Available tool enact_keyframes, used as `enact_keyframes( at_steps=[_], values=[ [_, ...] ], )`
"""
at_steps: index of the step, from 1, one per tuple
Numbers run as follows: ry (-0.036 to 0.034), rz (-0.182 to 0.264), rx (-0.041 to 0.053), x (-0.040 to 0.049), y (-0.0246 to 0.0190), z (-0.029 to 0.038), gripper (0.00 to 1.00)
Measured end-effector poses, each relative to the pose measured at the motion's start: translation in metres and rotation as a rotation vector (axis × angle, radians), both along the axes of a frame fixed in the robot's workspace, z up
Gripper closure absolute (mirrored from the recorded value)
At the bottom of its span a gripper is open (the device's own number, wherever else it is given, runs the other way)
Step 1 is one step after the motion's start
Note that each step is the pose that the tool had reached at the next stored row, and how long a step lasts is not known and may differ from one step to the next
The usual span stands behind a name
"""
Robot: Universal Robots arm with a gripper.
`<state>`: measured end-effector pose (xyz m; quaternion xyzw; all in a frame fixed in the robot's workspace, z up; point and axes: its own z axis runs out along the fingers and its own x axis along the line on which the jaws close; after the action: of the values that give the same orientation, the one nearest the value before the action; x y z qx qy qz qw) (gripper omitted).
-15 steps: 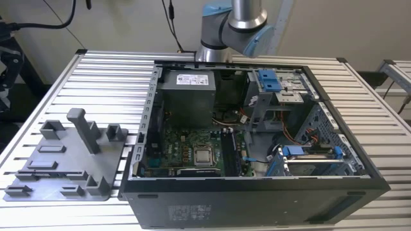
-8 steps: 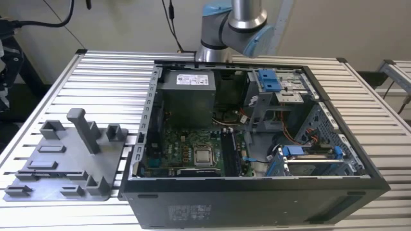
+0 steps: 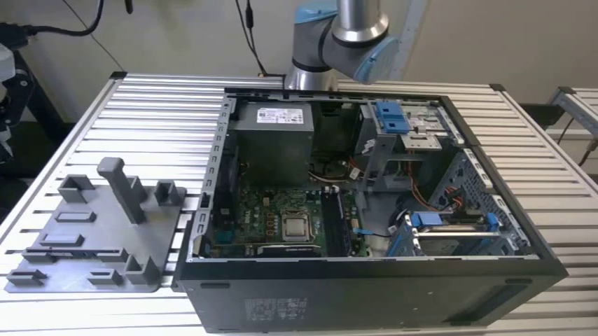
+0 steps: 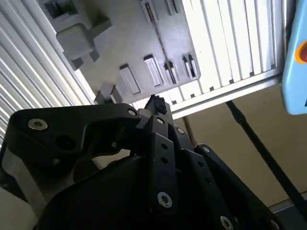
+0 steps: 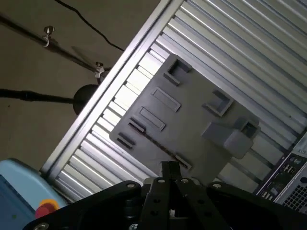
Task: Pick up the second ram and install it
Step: 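Pick up the second ram and move it above second insertion slot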
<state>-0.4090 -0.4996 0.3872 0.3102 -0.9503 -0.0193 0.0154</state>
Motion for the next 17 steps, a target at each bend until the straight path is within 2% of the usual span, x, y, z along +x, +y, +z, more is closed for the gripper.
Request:
enact_keyframes(
  at_steps=[6, 17],
  values=[
    [-0.0001, 0.067, 0.0, -0.0002, 0.0, -0.0001, 0.89],
    [-0.0016, 0.247, 0.0, -0.0002, 0.0, -0.0007, 0.89]
  ],
)
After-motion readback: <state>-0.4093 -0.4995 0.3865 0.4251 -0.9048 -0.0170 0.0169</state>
